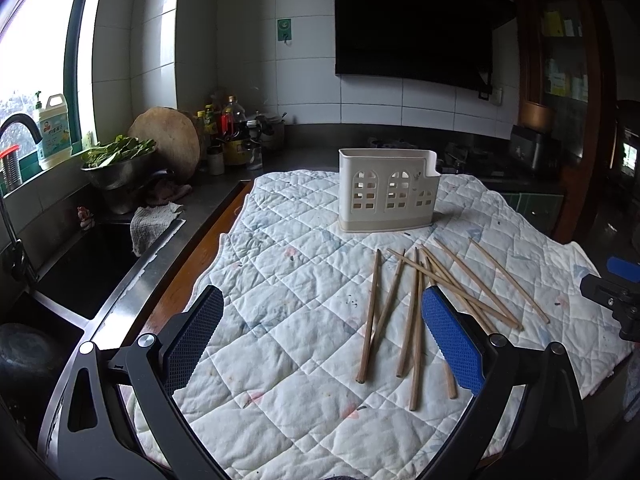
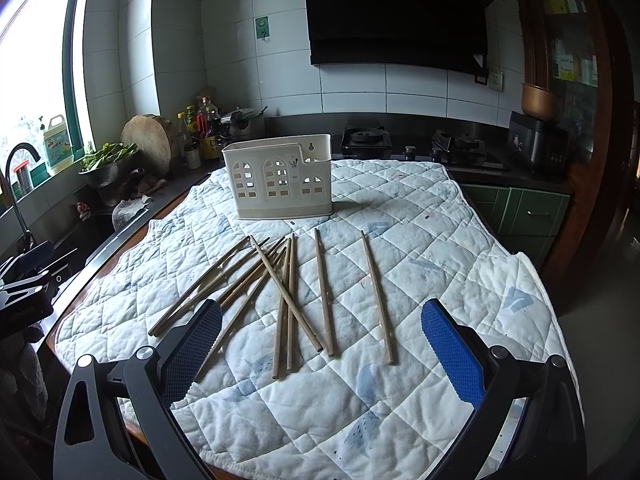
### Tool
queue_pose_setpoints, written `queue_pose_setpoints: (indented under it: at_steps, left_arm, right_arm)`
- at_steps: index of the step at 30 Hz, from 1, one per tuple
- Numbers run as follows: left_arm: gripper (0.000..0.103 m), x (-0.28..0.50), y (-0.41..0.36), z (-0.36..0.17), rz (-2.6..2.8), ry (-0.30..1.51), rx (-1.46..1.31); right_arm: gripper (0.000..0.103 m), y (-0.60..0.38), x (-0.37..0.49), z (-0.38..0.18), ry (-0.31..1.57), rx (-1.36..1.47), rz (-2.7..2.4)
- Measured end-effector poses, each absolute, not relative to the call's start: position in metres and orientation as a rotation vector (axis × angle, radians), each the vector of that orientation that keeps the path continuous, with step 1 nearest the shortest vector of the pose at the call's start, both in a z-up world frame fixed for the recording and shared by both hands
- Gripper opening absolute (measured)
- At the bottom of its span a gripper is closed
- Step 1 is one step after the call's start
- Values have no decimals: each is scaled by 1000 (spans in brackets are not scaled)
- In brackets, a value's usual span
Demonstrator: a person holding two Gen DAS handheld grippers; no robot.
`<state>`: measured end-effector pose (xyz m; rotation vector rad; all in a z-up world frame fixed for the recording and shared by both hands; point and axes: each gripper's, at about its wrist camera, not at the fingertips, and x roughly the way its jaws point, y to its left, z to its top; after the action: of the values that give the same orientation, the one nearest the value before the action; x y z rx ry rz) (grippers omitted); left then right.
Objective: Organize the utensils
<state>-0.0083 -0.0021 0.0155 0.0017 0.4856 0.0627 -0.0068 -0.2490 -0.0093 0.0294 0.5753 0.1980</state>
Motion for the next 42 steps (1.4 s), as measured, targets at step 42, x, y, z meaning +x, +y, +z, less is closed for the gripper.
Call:
queue_pose_setpoints:
  at_steps: [42]
  left_arm:
    - [98,-8,2,12,67,488,-21]
  right_arm:
    - [97,-249,-6,-11,571,35,199]
